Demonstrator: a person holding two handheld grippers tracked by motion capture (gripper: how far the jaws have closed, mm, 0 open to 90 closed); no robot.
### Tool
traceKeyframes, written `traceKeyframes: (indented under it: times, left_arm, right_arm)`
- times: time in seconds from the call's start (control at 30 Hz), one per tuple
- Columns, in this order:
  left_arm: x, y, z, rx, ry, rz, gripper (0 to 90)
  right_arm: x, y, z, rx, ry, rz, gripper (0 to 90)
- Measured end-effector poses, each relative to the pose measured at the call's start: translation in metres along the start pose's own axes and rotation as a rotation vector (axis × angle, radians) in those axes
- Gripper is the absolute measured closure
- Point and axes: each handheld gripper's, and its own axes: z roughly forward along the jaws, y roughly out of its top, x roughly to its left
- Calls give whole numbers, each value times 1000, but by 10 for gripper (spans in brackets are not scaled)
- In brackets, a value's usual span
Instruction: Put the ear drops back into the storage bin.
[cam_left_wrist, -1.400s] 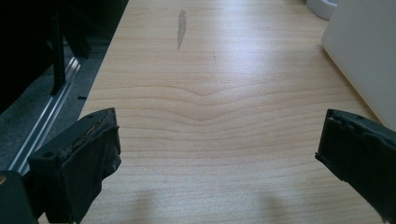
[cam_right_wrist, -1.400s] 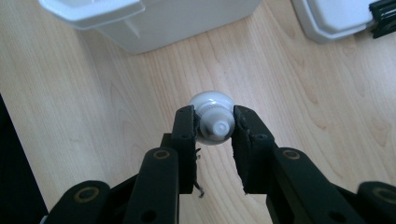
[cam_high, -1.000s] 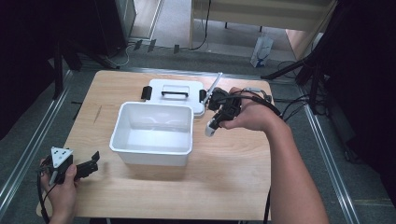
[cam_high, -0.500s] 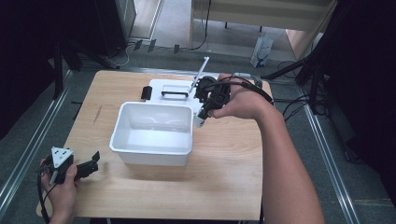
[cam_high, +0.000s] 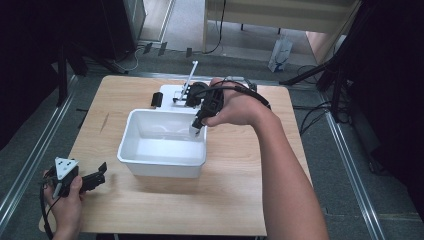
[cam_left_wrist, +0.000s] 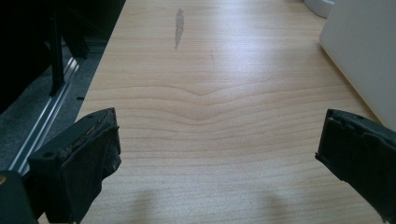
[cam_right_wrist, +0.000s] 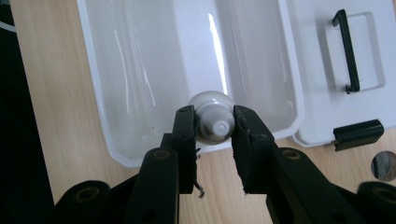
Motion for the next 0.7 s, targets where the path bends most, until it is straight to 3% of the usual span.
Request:
traceKeyframes:
  times: [0.43, 0.7]
  left_arm:
    - [0, 0, 0, 1, 0, 2, 0]
    - [0, 0, 0, 1, 0, 5, 0]
  right_arm:
    - [0, -3, 30, 41, 11, -14, 719]
    - [-1, -9, 48, 59, -23, -20, 718]
